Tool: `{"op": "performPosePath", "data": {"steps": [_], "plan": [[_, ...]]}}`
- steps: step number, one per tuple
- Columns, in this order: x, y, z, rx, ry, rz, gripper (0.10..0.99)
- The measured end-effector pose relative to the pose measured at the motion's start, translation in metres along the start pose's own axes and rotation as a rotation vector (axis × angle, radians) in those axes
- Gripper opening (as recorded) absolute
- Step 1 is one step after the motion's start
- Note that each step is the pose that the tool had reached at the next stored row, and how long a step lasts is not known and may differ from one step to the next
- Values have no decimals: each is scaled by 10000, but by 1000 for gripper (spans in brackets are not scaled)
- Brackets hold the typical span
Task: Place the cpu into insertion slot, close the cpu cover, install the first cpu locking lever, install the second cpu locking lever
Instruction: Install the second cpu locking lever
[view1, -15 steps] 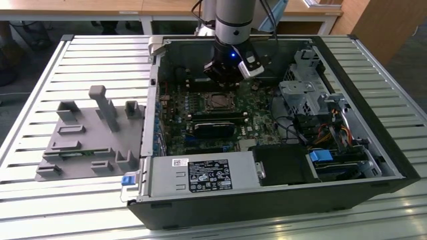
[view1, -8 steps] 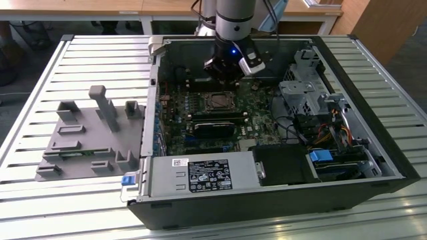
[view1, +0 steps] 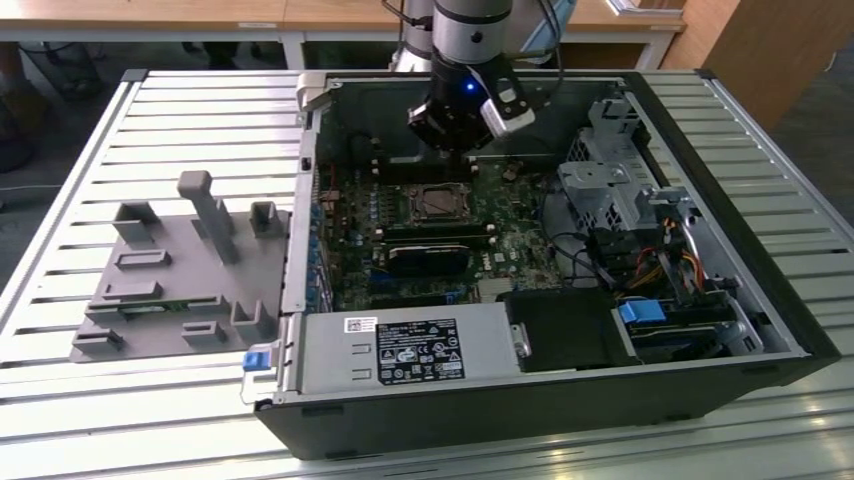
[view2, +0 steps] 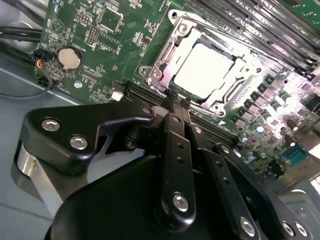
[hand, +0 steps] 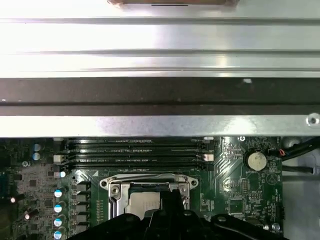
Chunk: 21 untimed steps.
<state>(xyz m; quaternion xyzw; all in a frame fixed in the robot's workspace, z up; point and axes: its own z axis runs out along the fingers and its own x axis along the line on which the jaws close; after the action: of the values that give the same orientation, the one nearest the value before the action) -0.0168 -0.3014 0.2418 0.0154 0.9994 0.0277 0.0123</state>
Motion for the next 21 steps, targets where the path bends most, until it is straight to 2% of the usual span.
{"op": "performPosePath", "data": {"steps": [4,12,15,16,18,19,21], "plan": [[-2,-58,-4,2,0,1,110],[-9,-278,-17,2,1,1,110],[-10,-326,-18,-7,1,2,110],[-10,-335,-18,-73,14,3,110],[-11,-350,-14,-311,53,12,110],[-11,-360,-12,-395,74,15,110],[-11,-388,1,-422,111,18,110]]}}
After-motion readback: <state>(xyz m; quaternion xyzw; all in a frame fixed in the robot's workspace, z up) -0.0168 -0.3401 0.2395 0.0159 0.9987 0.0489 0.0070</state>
